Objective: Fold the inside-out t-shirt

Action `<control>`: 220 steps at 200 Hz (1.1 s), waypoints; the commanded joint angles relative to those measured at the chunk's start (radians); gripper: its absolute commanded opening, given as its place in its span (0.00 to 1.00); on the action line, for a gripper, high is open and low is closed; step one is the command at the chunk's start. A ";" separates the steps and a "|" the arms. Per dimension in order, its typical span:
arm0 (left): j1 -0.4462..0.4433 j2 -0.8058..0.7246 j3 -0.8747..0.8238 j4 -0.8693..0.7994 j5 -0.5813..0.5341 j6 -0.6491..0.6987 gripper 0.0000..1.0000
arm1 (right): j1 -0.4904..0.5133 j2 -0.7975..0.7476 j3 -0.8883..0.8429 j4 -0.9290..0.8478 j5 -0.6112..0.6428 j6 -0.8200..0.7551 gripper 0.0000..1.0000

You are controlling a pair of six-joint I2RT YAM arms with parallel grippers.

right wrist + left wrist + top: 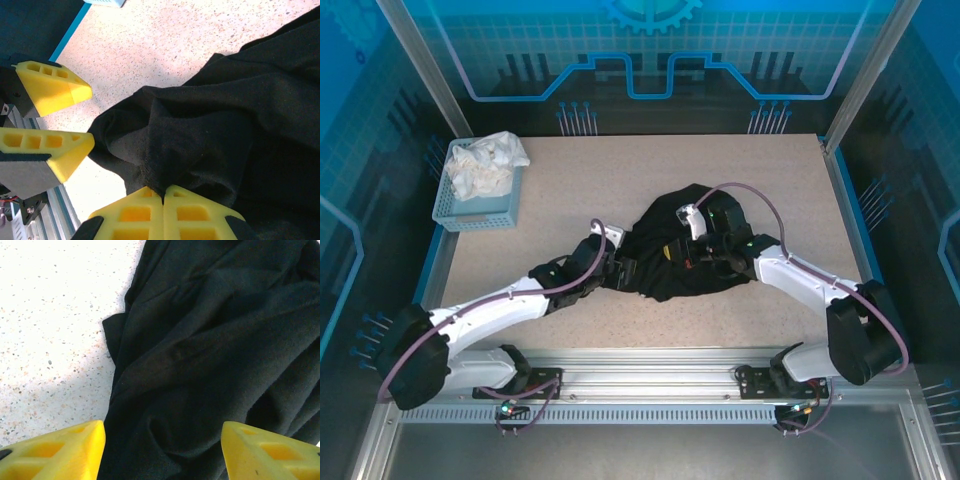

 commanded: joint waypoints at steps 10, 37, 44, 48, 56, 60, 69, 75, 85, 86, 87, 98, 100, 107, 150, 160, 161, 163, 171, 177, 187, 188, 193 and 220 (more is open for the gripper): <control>-0.005 0.042 0.016 -0.018 0.065 0.138 0.66 | -0.005 0.005 0.040 -0.004 -0.026 -0.006 0.00; -0.005 0.096 0.051 -0.015 0.056 0.180 0.66 | -0.005 0.011 0.041 -0.001 -0.033 -0.006 0.00; -0.004 0.113 0.064 -0.013 0.041 0.184 0.66 | -0.005 0.013 0.040 0.001 -0.036 -0.006 0.00; -0.003 0.124 0.072 -0.014 0.033 0.186 0.66 | -0.005 0.013 0.038 0.000 -0.037 -0.004 0.00; -0.001 0.144 0.088 -0.015 0.018 0.190 0.65 | -0.006 0.014 0.037 0.000 -0.039 -0.007 0.00; -0.001 0.153 0.096 -0.016 0.016 0.192 0.64 | -0.005 0.015 0.035 0.000 -0.039 -0.008 0.00; 0.002 0.172 0.110 -0.015 0.016 0.196 0.62 | -0.006 0.013 0.032 -0.002 -0.037 -0.009 0.00; 0.005 0.181 0.119 -0.015 0.020 0.198 0.61 | -0.006 0.012 0.029 -0.004 -0.038 -0.012 0.00; 0.009 0.193 0.130 -0.014 0.029 0.199 0.60 | -0.006 0.008 0.028 -0.012 -0.035 -0.018 0.00; 0.009 0.194 0.131 -0.014 0.031 0.200 0.59 | -0.006 0.008 0.028 -0.013 -0.035 -0.019 0.00; 0.010 0.195 0.132 -0.013 0.032 0.200 0.59 | -0.006 0.008 0.028 -0.015 -0.034 -0.019 0.00; 0.016 0.204 0.136 -0.008 0.039 0.200 0.59 | -0.007 0.004 0.026 -0.024 -0.029 -0.026 0.00; 0.018 0.205 0.137 -0.008 0.041 0.200 0.59 | -0.007 0.002 0.025 -0.024 -0.029 -0.028 0.00; 0.024 0.210 0.141 -0.004 0.049 0.200 0.59 | -0.007 -0.001 0.024 -0.027 -0.028 -0.031 0.00; 0.064 0.264 0.187 -0.013 0.072 0.218 0.55 | -0.008 -0.013 0.010 -0.022 -0.030 -0.034 0.00; 0.070 0.280 0.198 -0.016 0.085 0.226 0.52 | -0.008 -0.016 0.006 -0.021 -0.029 -0.034 0.00; 0.070 0.282 0.199 -0.017 0.086 0.227 0.52 | -0.008 -0.017 0.005 -0.020 -0.028 -0.033 0.00; 0.070 0.285 0.202 -0.018 0.088 0.230 0.52 | -0.008 -0.018 0.004 -0.019 -0.027 -0.033 0.00; 0.074 0.299 0.212 -0.027 0.099 0.238 0.51 | -0.008 -0.022 0.001 -0.018 -0.026 -0.033 0.00; 0.076 0.310 0.218 -0.033 0.106 0.242 0.49 | -0.008 -0.027 -0.002 -0.015 -0.025 -0.032 0.00; 0.084 0.325 0.227 -0.042 0.132 0.240 0.45 | -0.008 -0.030 -0.005 -0.012 -0.021 -0.032 0.00; 0.085 0.326 0.228 -0.043 0.135 0.239 0.44 | -0.008 -0.030 -0.005 -0.011 -0.021 -0.032 0.00; 0.092 0.330 0.233 -0.051 0.149 0.231 0.40 | -0.008 -0.032 -0.006 -0.011 -0.018 -0.033 0.00; 0.114 0.292 0.240 -0.054 0.283 0.182 0.16 | -0.008 -0.059 -0.005 -0.040 0.070 -0.040 0.00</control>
